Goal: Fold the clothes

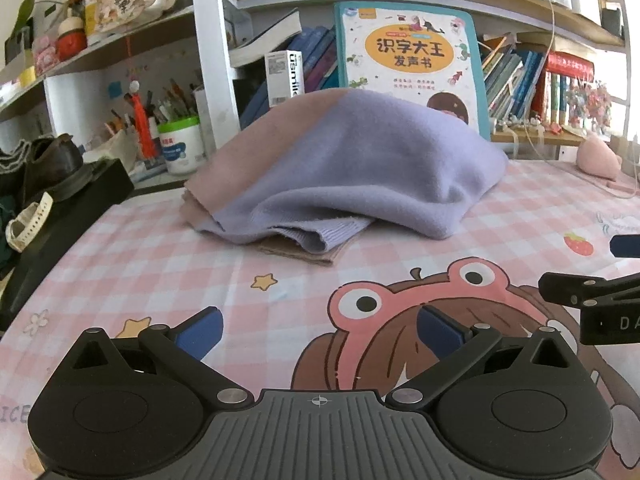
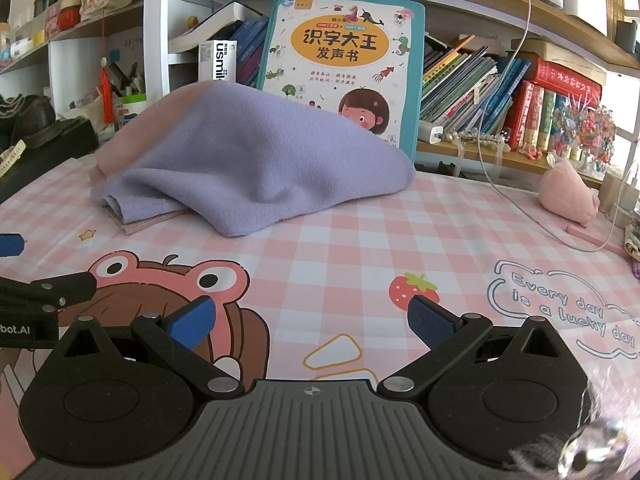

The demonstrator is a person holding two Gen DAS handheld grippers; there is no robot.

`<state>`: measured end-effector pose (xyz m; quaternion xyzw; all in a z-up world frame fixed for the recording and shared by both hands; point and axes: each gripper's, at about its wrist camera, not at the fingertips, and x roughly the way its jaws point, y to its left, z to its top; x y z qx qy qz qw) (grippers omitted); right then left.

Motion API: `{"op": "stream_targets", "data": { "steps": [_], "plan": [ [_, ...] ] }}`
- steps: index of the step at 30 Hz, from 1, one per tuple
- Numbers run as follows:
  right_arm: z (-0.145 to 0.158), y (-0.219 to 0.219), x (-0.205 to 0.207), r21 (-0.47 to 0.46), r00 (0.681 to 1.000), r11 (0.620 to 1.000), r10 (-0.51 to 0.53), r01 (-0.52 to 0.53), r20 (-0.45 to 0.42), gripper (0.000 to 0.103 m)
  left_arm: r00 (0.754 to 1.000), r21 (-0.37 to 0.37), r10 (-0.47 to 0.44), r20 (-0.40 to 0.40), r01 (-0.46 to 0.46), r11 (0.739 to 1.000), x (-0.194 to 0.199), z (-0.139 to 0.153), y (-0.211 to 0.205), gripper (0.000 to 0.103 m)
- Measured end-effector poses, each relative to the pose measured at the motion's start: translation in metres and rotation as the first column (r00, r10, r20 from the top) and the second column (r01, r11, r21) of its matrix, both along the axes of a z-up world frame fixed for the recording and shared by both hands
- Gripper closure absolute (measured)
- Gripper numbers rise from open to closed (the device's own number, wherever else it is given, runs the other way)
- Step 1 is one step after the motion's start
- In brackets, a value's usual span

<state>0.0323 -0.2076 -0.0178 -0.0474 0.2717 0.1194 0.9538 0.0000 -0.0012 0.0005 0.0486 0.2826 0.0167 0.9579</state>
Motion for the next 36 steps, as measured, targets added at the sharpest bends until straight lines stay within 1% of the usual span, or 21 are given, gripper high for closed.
{"op": "stream_targets", "data": {
  "steps": [3,4,6,10,36],
  "plan": [
    [0.0008,-0.0010,0.0023,0.000,1.000,1.000,-0.001,0.001,0.002,0.000,1.000,0.009,0.001,-0.007,-0.001,1.000,0.0028,0.0004,-0.0019,0.000],
    [0.0010,-0.0014,0.0031,0.001,1.000,1.000,-0.001,0.001,0.002,0.000,1.000,0.012,0.002,0.004,-0.002,1.000,0.0028,-0.0024,-0.0025,0.000],
    [0.0015,-0.0021,0.0046,0.001,1.000,1.000,-0.002,0.002,0.003,0.000,1.000,-0.004,0.005,0.024,-0.005,1.000,-0.0018,-0.0016,0.0012,0.000],
    [0.0005,-0.0003,0.0000,0.002,1.000,1.000,-0.003,0.003,0.005,0.000,1.000,-0.001,0.006,0.005,-0.006,1.000,0.0009,-0.0022,0.0007,0.000],
    [-0.0009,0.0002,0.0013,0.002,1.000,1.000,-0.003,0.003,-0.005,0.000,1.000,0.010,0.003,-0.015,-0.002,1.000,0.0022,-0.0015,0.0003,0.000]
  ]
}}
